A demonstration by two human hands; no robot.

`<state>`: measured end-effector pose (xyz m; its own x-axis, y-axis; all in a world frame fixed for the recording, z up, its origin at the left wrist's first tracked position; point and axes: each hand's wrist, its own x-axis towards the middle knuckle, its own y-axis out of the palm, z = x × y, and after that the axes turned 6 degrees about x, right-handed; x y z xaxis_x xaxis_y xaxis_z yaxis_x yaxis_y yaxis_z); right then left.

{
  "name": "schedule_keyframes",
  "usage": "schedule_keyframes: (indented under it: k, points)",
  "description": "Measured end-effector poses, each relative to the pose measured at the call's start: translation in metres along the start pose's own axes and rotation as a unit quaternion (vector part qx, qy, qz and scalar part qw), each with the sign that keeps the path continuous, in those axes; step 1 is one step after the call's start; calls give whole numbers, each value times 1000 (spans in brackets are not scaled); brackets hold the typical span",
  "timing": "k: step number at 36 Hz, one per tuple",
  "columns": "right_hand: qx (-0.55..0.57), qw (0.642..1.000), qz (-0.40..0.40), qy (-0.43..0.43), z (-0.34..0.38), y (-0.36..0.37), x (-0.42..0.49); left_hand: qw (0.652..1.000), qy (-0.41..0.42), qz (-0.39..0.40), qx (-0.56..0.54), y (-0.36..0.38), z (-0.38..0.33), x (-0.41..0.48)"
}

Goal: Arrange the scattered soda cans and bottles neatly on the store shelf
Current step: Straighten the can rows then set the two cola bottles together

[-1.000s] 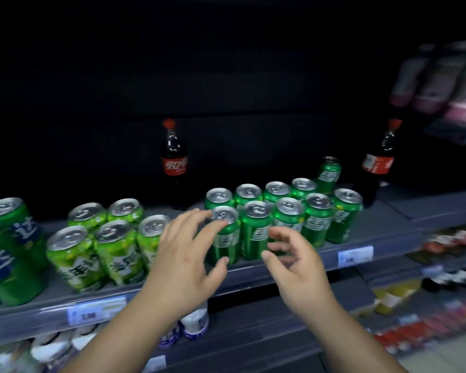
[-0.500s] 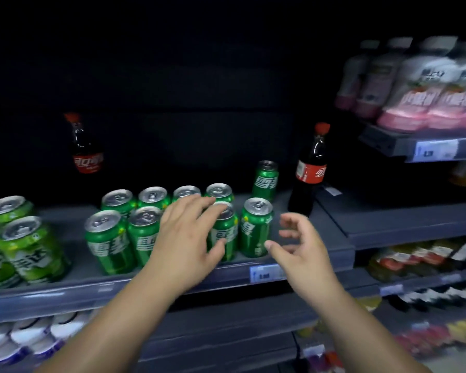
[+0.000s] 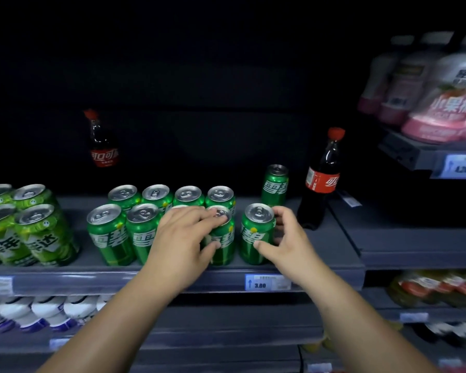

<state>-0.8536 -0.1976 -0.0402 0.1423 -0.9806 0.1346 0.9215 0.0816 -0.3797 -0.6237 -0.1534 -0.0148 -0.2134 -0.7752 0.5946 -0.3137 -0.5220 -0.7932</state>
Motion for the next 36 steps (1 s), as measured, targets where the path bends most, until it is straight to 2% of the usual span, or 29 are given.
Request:
schedule_keyframes:
  k: [6,11,14,18,22,25,27,30,36]
  points:
    - [3,1000,21,-9,1,-2,4,1000,1,10,23,-1,-1,5]
    - [55,995,84,-19,0,-8,8,995,41,56,67,-13,-2,17]
    - [79,993,86,-22,-1,-6,8,992,50,82,88,-17,-5,25]
    - [89,991,94,-22,-4,-5,9,990,64,61,109,-12,-6,24]
    - [181,976,123,-16,-5,-14,11,988,67,63,121,-12,-4,25]
    - [259,965,38,10,-7,-17,20,986,78,74,130,-13,-2,31]
    - [271,962,-18,11,-8,-16,28,984,85,84,132,-15,-2,36]
    - [270,961,-57,5,-9,-13,46,984,92,98,117,-15,-4,45]
    - [140,983,-117,14,-16,2,80,986,111,120,44,-8,-19,56]
